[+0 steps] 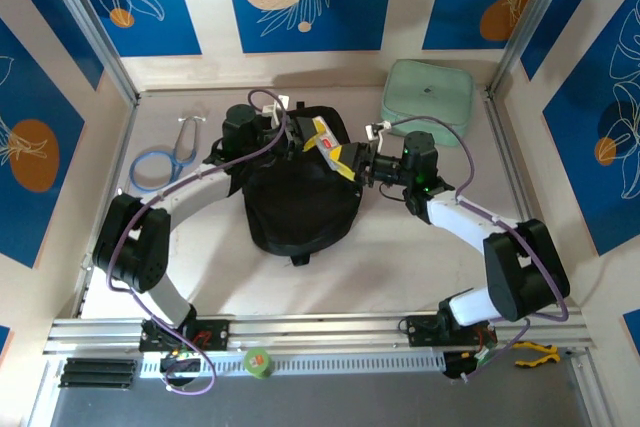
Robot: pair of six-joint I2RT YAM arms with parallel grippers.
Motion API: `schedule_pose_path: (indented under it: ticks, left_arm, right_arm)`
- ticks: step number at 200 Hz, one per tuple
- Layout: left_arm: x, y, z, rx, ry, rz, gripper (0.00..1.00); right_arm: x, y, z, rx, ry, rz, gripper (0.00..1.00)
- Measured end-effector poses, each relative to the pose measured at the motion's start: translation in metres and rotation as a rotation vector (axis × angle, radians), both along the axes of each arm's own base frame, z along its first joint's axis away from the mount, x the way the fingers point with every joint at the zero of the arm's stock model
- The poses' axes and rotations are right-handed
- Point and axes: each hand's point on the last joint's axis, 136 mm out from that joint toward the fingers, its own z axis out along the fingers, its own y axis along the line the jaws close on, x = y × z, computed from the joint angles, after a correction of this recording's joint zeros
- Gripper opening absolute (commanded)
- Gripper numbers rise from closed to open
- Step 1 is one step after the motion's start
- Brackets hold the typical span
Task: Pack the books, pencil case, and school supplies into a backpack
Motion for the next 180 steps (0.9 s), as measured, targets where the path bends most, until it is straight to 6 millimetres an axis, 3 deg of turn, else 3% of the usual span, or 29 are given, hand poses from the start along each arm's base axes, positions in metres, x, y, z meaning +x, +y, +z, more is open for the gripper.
schedule_pose_path:
  ticks: [30,46,58,82,118,144,164,180]
  left_arm:
    - [0.0,0.001,-0.001,-0.003,0.01,0.004,0.28]
    - [0.001,0.004,-0.008,0.025,0.002,0.013,0.45]
    - [0.001,0.01,-0.018,0.075,0.004,0.037,0.61]
    - [-0.002,0.032,-0.044,0.264,0.005,0.124,0.81]
    - [-0.014,0.077,-0.078,0.574,-0.051,0.228,0.86]
    - [-0.03,0.095,-0.123,0.768,-0.025,0.214,0.86]
    - [-0.048,0.092,-0.16,0.872,0.008,0.152,0.85]
    - [-0.066,0.077,-0.187,0.923,0.026,0.071,0.84]
  right_arm:
    - [0.001,0.001,0.003,0.028,0.015,0.004,0.22]
    - [0.0,0.001,0.005,0.035,0.011,0.008,0.15]
    - [0.001,0.001,0.002,0.029,0.027,0.001,0.14]
    - [0.004,-0.002,-0.009,-0.008,0.056,-0.033,0.14]
    - [0.0,-0.015,-0.026,-0.119,0.088,-0.104,0.14]
    - [-0.002,-0.031,-0.044,-0.225,0.122,-0.168,0.14]
    - [-0.003,-0.046,-0.059,-0.311,0.154,-0.218,0.14]
    - [-0.004,-0.06,-0.066,-0.364,0.166,-0.257,0.14]
